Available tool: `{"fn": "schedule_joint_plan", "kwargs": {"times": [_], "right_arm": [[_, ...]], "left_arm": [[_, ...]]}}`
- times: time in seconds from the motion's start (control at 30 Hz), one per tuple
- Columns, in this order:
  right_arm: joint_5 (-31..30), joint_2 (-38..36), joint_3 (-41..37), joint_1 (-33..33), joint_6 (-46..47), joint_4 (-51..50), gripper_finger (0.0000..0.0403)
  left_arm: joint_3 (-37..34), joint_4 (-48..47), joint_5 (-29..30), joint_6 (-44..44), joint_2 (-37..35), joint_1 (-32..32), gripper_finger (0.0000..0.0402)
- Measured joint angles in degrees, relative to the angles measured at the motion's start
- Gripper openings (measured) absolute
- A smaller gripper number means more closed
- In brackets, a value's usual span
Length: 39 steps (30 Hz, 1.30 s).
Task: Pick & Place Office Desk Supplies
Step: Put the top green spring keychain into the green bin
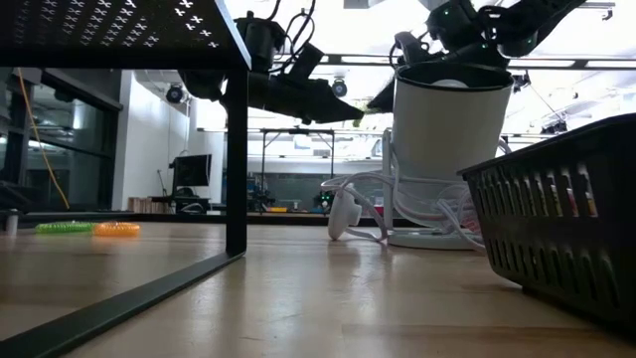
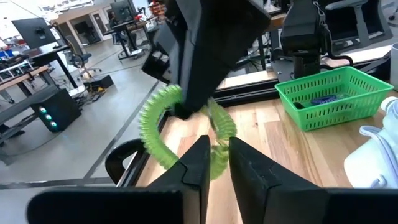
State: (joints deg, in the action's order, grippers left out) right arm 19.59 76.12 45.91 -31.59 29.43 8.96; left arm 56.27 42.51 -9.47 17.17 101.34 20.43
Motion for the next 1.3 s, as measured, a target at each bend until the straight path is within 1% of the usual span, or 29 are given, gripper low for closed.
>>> {"fn": "schedule_joint_plan", "kwargs": {"times": [0.1,0.23,0.4,0.6,0.73,0.87,0.97,1.13,1.3], "right_arm": [[-0.9,-1.3,0.0,-0.7,-0.7,-4.5,0.0015],[-3.4,-4.1,0.0,-1.6,-2.3,-10.2,0.0014],[-3.6,-9.7,0.0,-3.3,-2.5,-20.4,0.0014],[-3.7,-18.7,0.0,-3.8,-0.5,-39.6,0.0013],[-4.3,-24.1,0.0,-3.7,1.6,-54.9,0.0013],[-6.5,-27.0,0.0,-3.0,4.0,-68.6,0.0013],[-7.9,-28.5,0.0,-2.5,6.0,-75.6,0.0013],[-8.2,-29.1,0.0,-0.8,8.6,-82.0,0.0013],[-8.8,-29.1,0.0,1.2,10.1,-84.4,0.0013]], "left_arm": [[0.0,0.1,0.2,0.0,0.0,0.0,0.0062],[0.0,0.1,0.2,0.0,0.0,0.0,0.0065],[0.0,0.0,0.2,0.0,0.0,0.0,0.0065],[0.0,0.0,0.2,0.0,0.0,0.0,0.0065],[0.0,0.0,0.2,0.0,0.0,0.0,0.0065],[0.0,0.0,0.2,0.0,0.0,0.0,0.0065],[0.0,0.0,0.2,0.0,0.0,0.0,0.0065],[0.0,0.0,0.3,0.0,0.0,0.0,0.0065],[0.0,0.0,0.5,0.0,0.0,0.0,0.0065]]}}
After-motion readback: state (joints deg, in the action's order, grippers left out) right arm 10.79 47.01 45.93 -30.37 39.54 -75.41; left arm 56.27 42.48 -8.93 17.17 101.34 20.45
